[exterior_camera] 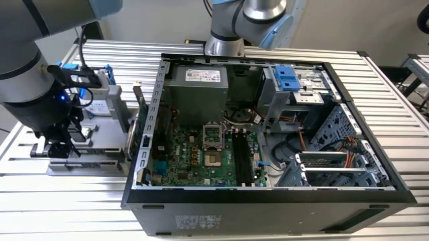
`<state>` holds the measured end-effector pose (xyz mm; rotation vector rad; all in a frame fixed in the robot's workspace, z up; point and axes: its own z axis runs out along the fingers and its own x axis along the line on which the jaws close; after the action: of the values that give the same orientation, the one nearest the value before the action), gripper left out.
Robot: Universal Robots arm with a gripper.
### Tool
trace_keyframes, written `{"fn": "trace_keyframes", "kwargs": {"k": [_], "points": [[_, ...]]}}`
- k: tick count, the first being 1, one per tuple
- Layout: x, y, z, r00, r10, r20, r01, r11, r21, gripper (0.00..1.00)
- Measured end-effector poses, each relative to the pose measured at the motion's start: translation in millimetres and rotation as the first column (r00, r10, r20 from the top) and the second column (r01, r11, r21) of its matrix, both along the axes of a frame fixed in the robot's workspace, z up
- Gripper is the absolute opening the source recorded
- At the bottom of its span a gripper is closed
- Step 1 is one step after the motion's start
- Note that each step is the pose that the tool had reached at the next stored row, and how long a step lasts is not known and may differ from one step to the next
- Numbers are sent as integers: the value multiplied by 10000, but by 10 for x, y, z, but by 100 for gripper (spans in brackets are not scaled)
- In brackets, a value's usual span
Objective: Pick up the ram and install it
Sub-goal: 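Pick up the ram and move it above insertion slot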
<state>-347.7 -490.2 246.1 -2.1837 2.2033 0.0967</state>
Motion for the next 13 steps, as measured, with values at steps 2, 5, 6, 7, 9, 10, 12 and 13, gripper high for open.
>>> {"fn": "trace_keyframes", "kwargs": {"k": [2,5,6,7,9,10,12,13], "points": [[1,-8,-35,10000,-16,-7,16,10000,-1,100],[1,-21,-90,10000,-41,-13,41,10000,-1,100],[1,-24,-108,10000,-49,-13,49,10000,-1,100],[1,-26,-126,10000,-55,-13,55,10000,-1,100],[1,-27,-162,10000,-63,-15,63,10000,-2,100],[2,-27,-181,10000,-65,-15,65,10000,-1,100],[2,-27,-218,10000,-71,-15,71,10000,-1,100],[2,-27,-235,10000,-74,-15,74,10000,-1,100]]}}
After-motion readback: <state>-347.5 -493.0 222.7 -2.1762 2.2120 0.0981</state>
